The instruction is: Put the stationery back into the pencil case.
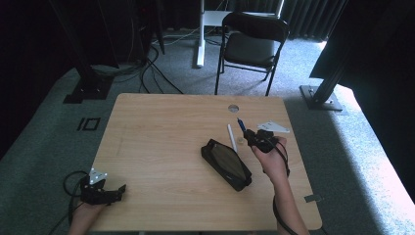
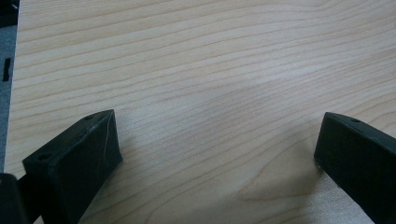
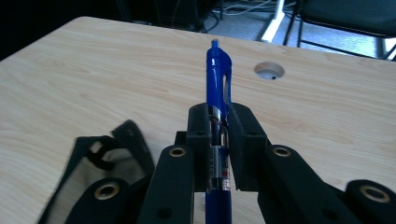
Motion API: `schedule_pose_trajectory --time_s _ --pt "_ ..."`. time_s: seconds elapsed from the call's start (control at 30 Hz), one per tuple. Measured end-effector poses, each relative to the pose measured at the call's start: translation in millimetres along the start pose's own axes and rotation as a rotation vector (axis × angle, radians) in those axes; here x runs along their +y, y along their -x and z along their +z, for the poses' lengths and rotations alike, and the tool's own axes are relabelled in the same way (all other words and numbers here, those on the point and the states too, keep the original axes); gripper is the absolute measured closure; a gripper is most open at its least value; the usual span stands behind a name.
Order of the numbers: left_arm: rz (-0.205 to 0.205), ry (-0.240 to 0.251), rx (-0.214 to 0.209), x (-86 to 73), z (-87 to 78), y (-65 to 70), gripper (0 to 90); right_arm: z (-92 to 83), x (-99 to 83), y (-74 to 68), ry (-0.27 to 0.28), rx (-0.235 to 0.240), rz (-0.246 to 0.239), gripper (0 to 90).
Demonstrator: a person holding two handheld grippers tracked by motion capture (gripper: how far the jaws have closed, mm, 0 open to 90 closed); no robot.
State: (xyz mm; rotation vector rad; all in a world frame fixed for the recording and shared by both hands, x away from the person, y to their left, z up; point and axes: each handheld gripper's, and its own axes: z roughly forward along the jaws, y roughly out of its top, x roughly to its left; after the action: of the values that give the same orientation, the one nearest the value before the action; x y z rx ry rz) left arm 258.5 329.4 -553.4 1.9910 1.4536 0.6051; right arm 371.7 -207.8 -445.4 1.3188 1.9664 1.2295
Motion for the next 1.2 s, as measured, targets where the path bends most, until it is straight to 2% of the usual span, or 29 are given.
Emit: schedule_pose_trajectory --time_s 0.6,0.87,1.07,1.2 --pt "0.0 0.0 0.0 0.0 0.0 0.0 0.5 -11.7 3.2 -35.8 0.017 0.115 -0.071 79.6" --pt "0.0 0.0 0.0 0.0 0.0 0.0 0.5 -9.5 -1.6 -50.5 -0.029 0.155 -0.109 79.6" --pt "0.001 -0.001 0.0 0.0 0.0 -0.1 0.5 -2.9 -8.9 -56.0 -0.052 0.189 -0.139 79.6" --pt "0.0 0.0 0.0 0.0 0.0 0.0 0.5 2.4 -13.9 -56.6 -0.069 0.192 -0.154 79.7"
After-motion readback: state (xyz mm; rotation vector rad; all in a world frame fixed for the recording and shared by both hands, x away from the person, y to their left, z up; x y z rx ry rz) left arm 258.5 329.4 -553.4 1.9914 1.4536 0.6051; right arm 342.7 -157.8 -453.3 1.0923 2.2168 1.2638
